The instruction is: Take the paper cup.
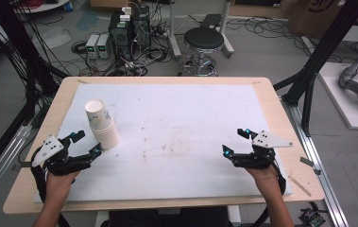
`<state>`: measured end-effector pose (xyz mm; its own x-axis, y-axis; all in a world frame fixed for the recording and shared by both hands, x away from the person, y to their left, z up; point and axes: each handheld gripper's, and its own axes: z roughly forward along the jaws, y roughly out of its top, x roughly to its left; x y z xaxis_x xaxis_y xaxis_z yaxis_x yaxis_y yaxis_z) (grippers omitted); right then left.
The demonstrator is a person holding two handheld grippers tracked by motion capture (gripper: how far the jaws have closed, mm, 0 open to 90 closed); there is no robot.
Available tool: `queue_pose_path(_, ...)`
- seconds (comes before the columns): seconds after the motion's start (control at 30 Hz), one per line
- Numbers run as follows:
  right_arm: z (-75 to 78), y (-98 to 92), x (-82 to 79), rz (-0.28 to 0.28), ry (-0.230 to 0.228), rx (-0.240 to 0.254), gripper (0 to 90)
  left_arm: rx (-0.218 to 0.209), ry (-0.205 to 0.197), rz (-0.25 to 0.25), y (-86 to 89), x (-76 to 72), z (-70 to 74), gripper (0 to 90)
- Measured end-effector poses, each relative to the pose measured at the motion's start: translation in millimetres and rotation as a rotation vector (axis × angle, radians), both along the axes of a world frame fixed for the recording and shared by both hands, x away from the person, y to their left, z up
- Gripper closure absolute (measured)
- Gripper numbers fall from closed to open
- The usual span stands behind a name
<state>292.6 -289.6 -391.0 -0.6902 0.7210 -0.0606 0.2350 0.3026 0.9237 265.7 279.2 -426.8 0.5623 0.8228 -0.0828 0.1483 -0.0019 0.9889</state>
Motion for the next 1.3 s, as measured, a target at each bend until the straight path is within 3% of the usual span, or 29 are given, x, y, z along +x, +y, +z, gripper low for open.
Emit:
queue_pose_path(0.3,-1.2,-6.0,-0.7,-0.005,0.001,0.002,16.5,0.001,0.007,0.011,1.9,-0.3,-0.8,16.5)
queue_pose_path(0.57,-1.9,-5.6,-0.7,-0.006,0.029,-0.003,16.5,0.010,-0.002,-0.007,2.1,-3.0,0.0,16.5)
queue_pose_path(0.83,0.4,-3.9,-1.1,-0.005,0.045,-0.003,16.5,-0.024,-0.005,-0.007,5.6,-4.3,6.2,16.5)
queue_pose_path(1.3,2.3,-2.6,-2.3,0.009,0.068,0.002,16.6,-0.051,-0.012,-0.016,14.0,4.3,37.2,16.0)
